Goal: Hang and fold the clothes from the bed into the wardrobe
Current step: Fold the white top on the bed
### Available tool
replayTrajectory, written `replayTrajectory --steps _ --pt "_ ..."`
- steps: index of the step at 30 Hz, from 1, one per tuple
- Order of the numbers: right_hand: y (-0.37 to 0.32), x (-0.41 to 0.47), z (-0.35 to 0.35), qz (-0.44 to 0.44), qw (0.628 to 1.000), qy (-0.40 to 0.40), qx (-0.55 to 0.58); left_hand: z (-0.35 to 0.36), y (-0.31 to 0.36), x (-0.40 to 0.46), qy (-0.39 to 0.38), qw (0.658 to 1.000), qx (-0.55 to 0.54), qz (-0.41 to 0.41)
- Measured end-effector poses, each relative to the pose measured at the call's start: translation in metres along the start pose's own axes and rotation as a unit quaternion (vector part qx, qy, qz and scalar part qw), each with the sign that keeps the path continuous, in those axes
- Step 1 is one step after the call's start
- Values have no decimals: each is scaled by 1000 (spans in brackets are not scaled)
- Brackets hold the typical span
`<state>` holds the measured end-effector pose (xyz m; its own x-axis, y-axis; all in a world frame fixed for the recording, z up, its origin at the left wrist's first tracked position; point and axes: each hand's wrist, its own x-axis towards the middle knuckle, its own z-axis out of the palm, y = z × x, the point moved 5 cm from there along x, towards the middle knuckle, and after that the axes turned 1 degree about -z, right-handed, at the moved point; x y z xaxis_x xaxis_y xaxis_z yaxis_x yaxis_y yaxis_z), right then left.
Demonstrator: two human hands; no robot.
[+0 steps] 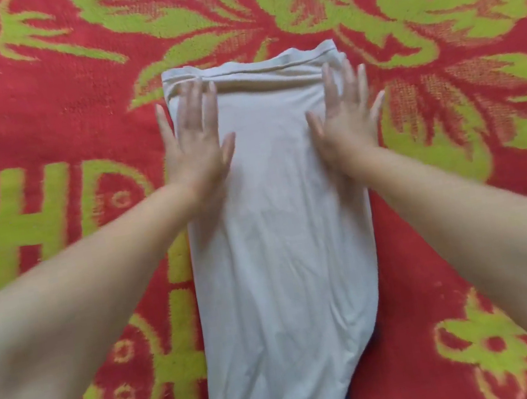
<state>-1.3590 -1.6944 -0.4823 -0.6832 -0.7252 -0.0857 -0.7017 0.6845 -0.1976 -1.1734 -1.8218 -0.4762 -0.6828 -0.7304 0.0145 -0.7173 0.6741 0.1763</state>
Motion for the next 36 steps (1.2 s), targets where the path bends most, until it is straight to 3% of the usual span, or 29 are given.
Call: replayTrajectory --steps 2,4,6,10,12,15,17,19,21,25,27,30,33,36 --pt "-36 -66 15 -125 991 -21 -33 9 40 -67 -19 997 -10 71" --pt "-45 -137 42 -193 974 -96 -68 23 56 -131 -80 995 -7 58" --pt "-8 -179 59 -157 970 -151 -110 39 39 -179 -141 990 4 24" --pt "83 -195 35 -1 985 -135 -104 46 -31 -227 -138 989 37 -22" --pt "78 -208 21 -33 988 -108 -107 37 -37 -236 -129 991 44 -13" --pt "15 -263 17 -225 966 -85 -98 23 4 -275 -123 984 36 128" --pt "-12 -310 31 -328 927 -138 -121 26 29 -320 -152 963 42 220" --pt "-1 -331 39 -330 914 -186 -148 32 18 -358 -207 956 59 201" --pt "29 -329 37 -284 925 -188 -167 29 -11 -378 -231 955 83 167" --pt "72 -350 15 -265 930 -185 -175 14 -49 -419 -229 943 94 223" --pt "60 -390 15 -365 899 -188 -154 7 -44 -438 -211 932 66 289" --pt "25 -462 34 -482 831 -240 -138 8 -21 -458 -263 875 65 401" --pt "11 -476 47 -428 846 -282 -149 10 -9 -459 -277 869 57 405" --pt "-2 -466 35 -404 887 -205 -84 1 -6 -448 -224 887 10 404"
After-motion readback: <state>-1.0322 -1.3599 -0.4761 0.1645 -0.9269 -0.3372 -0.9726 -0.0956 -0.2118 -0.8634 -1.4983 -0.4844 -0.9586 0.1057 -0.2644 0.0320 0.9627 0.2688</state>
